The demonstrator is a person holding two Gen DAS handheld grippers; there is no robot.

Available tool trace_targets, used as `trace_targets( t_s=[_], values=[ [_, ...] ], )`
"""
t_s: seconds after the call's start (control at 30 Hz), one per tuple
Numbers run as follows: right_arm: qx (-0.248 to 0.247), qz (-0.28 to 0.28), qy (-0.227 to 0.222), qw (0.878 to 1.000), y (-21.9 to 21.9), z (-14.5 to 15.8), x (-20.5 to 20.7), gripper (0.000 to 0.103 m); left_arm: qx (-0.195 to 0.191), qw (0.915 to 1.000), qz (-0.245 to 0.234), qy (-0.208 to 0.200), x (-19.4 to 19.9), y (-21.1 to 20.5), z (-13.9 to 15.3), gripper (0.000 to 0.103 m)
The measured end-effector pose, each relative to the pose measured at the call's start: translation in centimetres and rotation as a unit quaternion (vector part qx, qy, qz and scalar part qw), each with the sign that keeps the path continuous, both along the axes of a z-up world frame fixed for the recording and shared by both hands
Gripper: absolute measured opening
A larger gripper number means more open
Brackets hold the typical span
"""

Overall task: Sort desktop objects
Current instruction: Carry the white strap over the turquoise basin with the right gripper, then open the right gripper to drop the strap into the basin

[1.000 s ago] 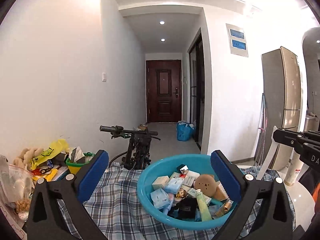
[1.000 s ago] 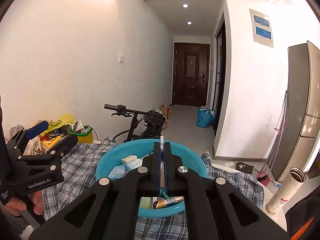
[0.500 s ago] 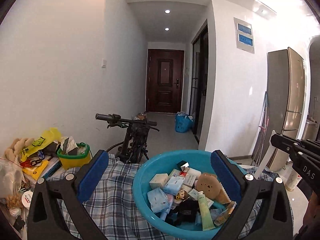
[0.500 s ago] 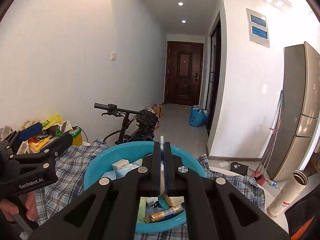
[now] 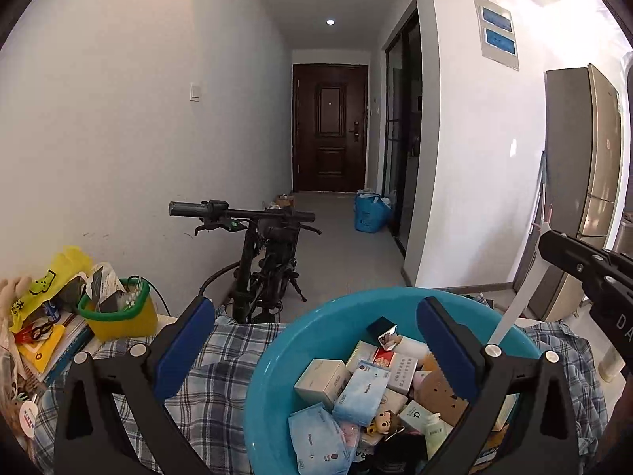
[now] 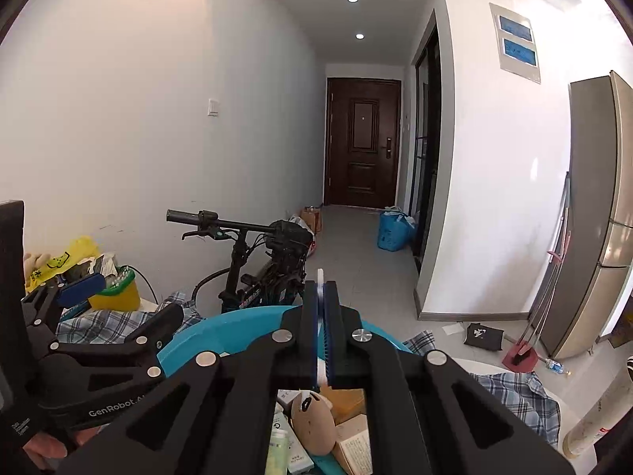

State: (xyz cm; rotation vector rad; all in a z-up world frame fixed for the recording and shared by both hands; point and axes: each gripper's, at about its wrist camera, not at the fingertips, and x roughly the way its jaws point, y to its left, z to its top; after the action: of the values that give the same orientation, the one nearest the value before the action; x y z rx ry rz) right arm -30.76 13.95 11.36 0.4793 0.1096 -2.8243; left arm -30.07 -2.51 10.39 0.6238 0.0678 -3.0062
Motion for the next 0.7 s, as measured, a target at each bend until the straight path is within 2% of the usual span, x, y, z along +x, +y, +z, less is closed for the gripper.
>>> trace_targets(
  t_s=[0.13, 0.33, 0.37, 0.4, 0.43, 0.47, 0.5, 0.57, 0.7],
  values=[
    [-0.006, 0.008, -0.015, 1.0, -0.3, 0.1, -1.1, 0.002, 0.029, 0.9995, -0.007, -0.006, -0.5, -0.9, 0.2, 0.103],
    [0.01, 0.023, -0.05, 0.998, -0.8, -0.4, -1.8, 0.005, 0.039, 0.9988, -0.019, -0.021, -0.4, -0.8, 0.7, 0.103],
    [0.008, 0.029, -0.068, 0.997, -0.8, -0.7, -2.1, 0.016, 0.037, 0.9988, -0.022, -0.021, -0.3, -0.7, 0.8, 0.103],
    [0.008, 0.03, -0.079, 0.996, -0.6, -0.9, -2.4, 0.042, 0.033, 0.999, -0.022, -0.021, -0.2, -0.5, 0.9, 0.103],
    [0.008, 0.024, -0.084, 0.996, -0.4, -1.1, -2.4, 0.051, 0.027, 0.9992, -0.018, -0.021, -0.1, -0.4, 0.9, 0.103],
    [0.012, -0.001, -0.08, 0.997, 0.0, -1.3, -2.3, 0.07, 0.024, 0.9994, -0.017, -0.02, 0.0, -0.4, 1.0, 0.103],
    [0.01, -0.014, -0.073, 0.997, 0.5, -1.4, -2.2, 0.078, 0.024, 0.9992, -0.019, -0.023, 0.0, -0.4, 1.1, 0.103],
    [-0.008, -0.017, -0.065, 0.998, 1.9, -1.3, -1.8, 0.08, 0.028, 0.9988, -0.024, -0.033, -0.1, -0.4, 1.0, 0.103],
    [-0.029, -0.029, -0.081, 0.996, 4.0, -1.4, -1.8, 0.087, 0.035, 0.998, -0.021, -0.049, -0.3, -0.1, 0.8, 0.103]
  ],
)
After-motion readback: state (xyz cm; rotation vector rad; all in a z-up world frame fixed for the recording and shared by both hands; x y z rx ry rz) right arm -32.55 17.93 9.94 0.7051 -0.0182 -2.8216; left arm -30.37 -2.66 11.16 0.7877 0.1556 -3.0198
